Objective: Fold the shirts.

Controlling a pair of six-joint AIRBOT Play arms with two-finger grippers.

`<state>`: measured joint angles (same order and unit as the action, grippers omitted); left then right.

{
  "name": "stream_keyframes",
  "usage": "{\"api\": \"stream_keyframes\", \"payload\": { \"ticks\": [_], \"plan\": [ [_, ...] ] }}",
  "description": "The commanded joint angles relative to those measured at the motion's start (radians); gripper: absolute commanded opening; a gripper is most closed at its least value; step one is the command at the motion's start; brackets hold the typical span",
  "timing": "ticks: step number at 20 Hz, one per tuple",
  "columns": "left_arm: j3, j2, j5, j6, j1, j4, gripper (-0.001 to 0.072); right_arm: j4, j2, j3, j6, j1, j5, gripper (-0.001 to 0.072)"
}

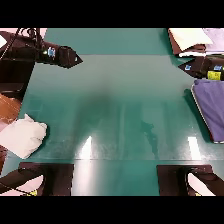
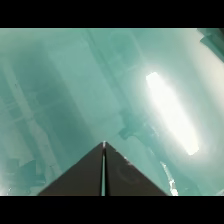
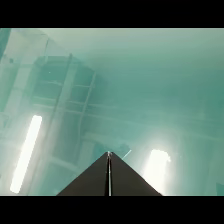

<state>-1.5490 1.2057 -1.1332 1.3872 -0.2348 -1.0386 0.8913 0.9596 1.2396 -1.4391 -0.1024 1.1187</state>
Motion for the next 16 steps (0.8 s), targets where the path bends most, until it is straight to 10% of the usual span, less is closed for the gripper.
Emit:
{"api": "stream_keyframes", "payload": {
  "ticks": [1,16],
  "plan": [
    [0.0,-0.001,0.0,0.0,0.0,0.0,0.0022,-0.001,-0.001,0.001,0.0,-0.004,-0.001,0.0019],
    [-0.016,-0.005,0.103,0.0,0.014,0.006,0.0022,-0.001,-0.001,0.001,0.0,-0.004,0.027,0.0019]
  ]
}}
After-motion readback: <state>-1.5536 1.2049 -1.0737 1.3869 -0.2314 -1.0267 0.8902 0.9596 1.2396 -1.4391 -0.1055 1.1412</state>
